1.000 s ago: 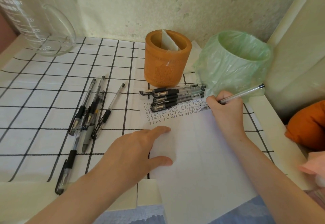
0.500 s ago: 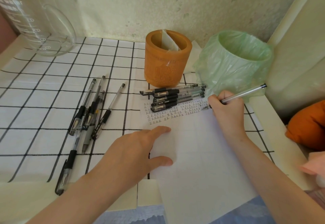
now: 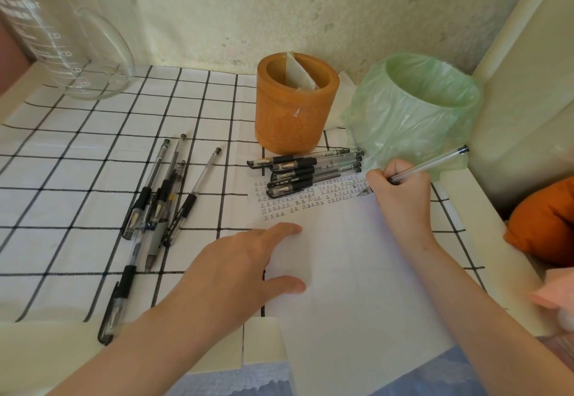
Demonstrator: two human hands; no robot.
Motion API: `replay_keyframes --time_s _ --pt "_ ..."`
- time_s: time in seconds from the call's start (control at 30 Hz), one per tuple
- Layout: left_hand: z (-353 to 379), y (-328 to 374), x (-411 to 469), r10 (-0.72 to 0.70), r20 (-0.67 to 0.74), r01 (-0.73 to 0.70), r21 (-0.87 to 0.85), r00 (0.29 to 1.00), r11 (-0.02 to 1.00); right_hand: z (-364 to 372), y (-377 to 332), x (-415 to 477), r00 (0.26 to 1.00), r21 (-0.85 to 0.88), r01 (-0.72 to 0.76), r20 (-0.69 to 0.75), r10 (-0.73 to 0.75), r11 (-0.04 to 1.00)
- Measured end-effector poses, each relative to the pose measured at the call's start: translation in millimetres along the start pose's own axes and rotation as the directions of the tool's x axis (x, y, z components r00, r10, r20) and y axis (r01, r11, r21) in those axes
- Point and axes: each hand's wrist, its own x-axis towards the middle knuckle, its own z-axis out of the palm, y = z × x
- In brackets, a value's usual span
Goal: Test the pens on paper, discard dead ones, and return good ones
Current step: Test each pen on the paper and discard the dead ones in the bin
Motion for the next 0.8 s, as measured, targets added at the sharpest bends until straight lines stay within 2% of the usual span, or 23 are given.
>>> replay_keyframes --time_s 0.3,0.4,0.5,0.57,0.63,0.7,0.8 --pt "0 1 0 -0.009 0.009 0.009 -0.009 1.000 1.000 -1 -1 1 1.000 0.005 -0.008 0.023 0.008 1.000" --pt "2 1 0 0.006 -0.110 -0.023 -0.156 0.994 0.987 -2 0 2 0.999 0.007 -0.032 0.017 0.032 0.999" --pt "-3 7 -1 -0.013 -0.253 -0.101 -0.432 0.967 0.896 -2 -11 -4 1.000 0.092 -0.019 0.015 0.017 0.996" --pt "-7 8 1 -0.030 -0.261 -0.112 -0.514 0.965 0.851 -2 -27 -10 0.994 0.235 -0.064 0.104 0.041 0.970" --pt "-5 7 4 -0.018 -0.265 -0.126 -0.516 0.964 0.847 -4 -44 -17 0.955 0.377 -0.202 0.281 0.097 0.904" --pt "-4 7 6 -0.011 -0.237 -0.123 -0.541 0.971 0.832 -5 -55 -25 0.893 0.413 -0.300 0.438 0.101 0.860" --pt "-3 9 7 0.003 -0.223 -0.135 -0.579 0.975 0.804 -4 -61 -36 0.849 0.393 -0.333 0.521 0.090 0.857"
